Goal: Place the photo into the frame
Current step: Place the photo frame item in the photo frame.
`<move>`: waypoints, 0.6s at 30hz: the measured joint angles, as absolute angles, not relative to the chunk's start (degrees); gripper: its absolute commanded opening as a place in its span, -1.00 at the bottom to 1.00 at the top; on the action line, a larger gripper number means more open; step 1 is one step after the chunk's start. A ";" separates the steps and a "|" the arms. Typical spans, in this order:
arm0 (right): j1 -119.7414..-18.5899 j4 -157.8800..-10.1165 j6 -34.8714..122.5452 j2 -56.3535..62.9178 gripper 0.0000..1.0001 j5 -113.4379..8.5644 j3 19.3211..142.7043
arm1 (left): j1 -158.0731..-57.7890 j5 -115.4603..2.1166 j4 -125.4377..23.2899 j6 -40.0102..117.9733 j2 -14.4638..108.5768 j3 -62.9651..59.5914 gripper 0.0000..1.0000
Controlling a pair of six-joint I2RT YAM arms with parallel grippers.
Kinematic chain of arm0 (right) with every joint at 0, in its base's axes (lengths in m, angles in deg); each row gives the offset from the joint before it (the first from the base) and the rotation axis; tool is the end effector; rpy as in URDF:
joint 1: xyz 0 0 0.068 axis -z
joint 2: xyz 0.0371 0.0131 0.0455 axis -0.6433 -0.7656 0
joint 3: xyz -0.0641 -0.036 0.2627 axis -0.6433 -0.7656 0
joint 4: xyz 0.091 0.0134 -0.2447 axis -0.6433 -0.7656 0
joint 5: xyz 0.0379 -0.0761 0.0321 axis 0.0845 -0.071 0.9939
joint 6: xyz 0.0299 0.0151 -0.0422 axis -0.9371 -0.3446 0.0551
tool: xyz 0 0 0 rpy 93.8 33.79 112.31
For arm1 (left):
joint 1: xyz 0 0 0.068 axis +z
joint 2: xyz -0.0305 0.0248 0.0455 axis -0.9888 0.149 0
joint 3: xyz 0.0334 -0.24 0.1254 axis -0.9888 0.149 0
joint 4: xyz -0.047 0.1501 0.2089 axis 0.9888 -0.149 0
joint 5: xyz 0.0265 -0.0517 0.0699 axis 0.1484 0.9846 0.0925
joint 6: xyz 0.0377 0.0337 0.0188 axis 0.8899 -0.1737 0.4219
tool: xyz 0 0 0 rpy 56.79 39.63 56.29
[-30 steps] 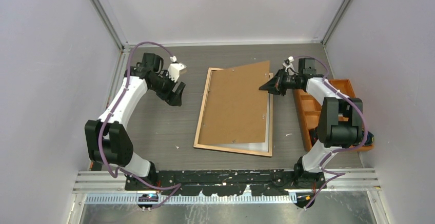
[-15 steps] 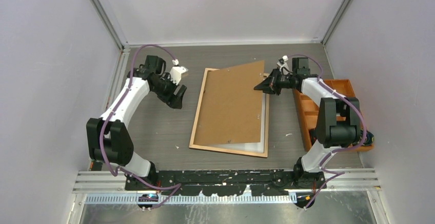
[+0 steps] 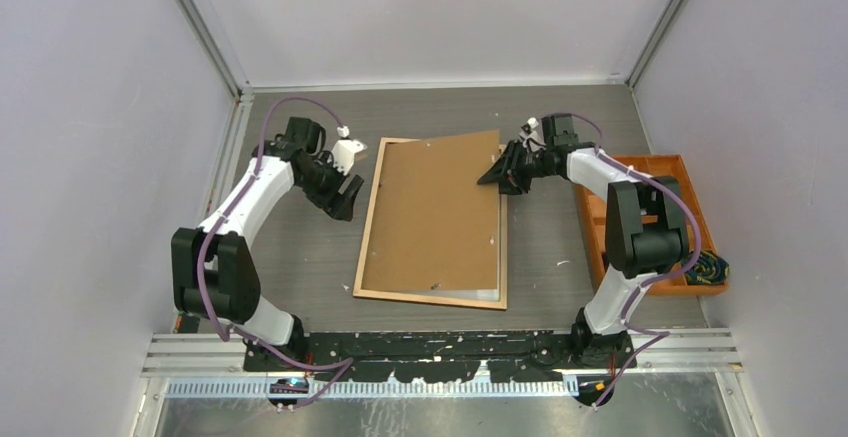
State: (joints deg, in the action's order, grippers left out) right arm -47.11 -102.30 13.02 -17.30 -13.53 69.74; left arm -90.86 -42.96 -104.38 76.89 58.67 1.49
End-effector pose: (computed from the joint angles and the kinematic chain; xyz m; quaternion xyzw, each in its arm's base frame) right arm 0.3534 0.0698 0.1895 0.1208 0.8781 0.4512 0.1032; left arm 0.2896 -0.0616 0.2584 0.3291 0.9084 -0.1595 0.2025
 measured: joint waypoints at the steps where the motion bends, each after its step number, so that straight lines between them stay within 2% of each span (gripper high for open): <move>1: -47.37 -102.89 13.13 -17.44 -0.14 -14.45 70.20 | -90.86 -42.96 -104.36 76.89 58.67 1.67 0.43; 2: -47.66 -103.54 13.27 -17.44 -0.12 -15.30 70.63 | -90.86 -42.96 -104.22 76.91 58.67 1.91 0.43; 4: -48.20 -104.55 13.27 -17.44 0.07 -16.70 71.24 | -90.86 -42.96 -103.96 76.95 58.63 2.39 0.43; 8: -49.54 -107.52 13.83 -17.59 0.22 -21.16 72.51 | -90.86 -43.17 -103.57 77.00 58.61 3.30 0.43; 11: -50.85 -109.93 14.49 -17.70 0.52 -25.10 73.74 | -90.86 -43.52 -103.50 77.04 58.52 3.74 0.43; 15: -52.42 -114.19 15.60 -17.72 0.70 -30.49 75.77 | -90.86 -43.94 -103.15 77.43 57.60 4.66 0.43; 18: -53.10 -116.44 16.33 -17.79 0.99 -32.99 77.08 | -90.86 -44.01 -103.15 77.81 57.03 4.88 0.43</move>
State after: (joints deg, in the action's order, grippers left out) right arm -53.10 -116.44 16.33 -17.79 -32.99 77.08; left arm -90.86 -44.01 -103.15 77.81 57.03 4.88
